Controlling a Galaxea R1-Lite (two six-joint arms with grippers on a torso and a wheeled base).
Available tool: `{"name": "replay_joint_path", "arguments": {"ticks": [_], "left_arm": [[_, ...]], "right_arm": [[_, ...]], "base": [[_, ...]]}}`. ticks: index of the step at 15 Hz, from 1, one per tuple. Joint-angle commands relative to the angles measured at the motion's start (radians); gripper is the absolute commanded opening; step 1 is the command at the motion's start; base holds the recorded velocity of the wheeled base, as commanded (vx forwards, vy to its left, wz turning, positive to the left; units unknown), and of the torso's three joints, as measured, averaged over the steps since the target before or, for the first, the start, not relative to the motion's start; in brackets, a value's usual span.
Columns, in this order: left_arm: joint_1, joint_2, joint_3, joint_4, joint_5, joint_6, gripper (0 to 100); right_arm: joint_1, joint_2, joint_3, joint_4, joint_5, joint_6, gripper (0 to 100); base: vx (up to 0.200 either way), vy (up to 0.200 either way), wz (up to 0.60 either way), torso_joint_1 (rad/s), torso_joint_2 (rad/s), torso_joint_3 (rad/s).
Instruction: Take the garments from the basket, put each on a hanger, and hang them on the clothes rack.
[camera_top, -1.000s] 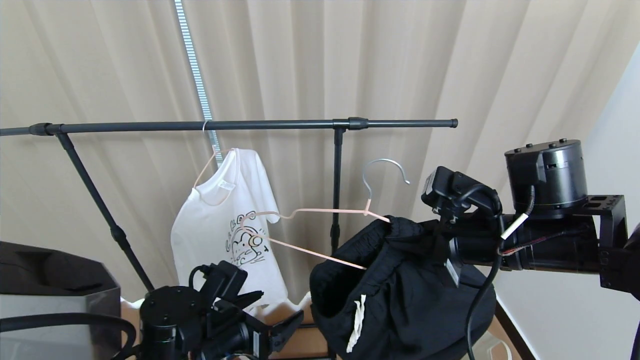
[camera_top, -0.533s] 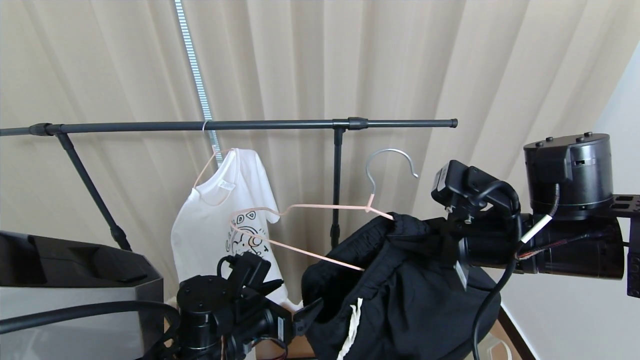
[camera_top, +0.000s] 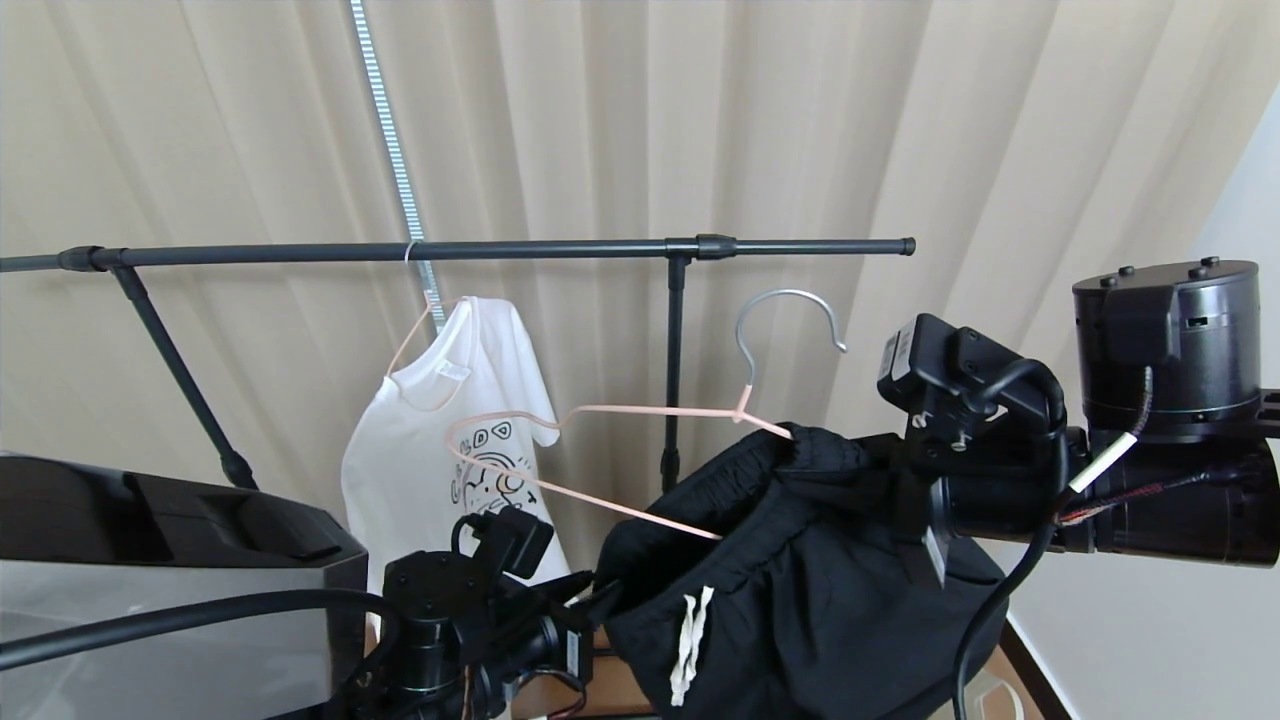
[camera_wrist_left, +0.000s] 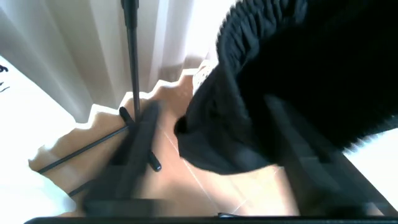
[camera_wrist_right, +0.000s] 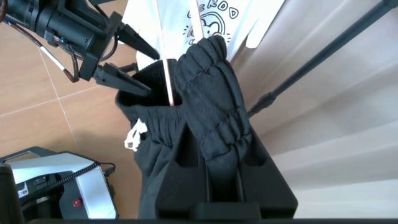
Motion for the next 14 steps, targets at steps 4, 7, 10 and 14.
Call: {"name": "replay_joint_path", "arguments": {"ticks": [4,7,10,14], "left_arm": [[0.021,-0.077,0.037,-0.001,0.012,0.002,0],[0.064,-0.133,0.082,-0.001,0.015,0.017,0],[0.107,-0.175,0.102,-0.001,0.032,0.028,0],[0.119,-0.193,0.114,-0.001,0.035,0.031,0]], "right_arm": [[-0.01,0.007,-0.001,0.0,0.002,-0.001,0],[-0.047,0.018,0.0,0.003,0.013,-0.003,0],[-0.072,0.028,0.009,0.006,0.016,-0.033,0],[-0.073,0.027,0.035,0.007,0.013,-0.102,0]], "base": [[0.0,0.0,0.0,0.0,0.0,0.0],[0.0,0.0,0.0,0.0,0.0,0.0],[0.0,0.0,0.0,0.0,0.0,0.0],[0.0,0.0,0.0,0.0,0.0,0.0]]}}
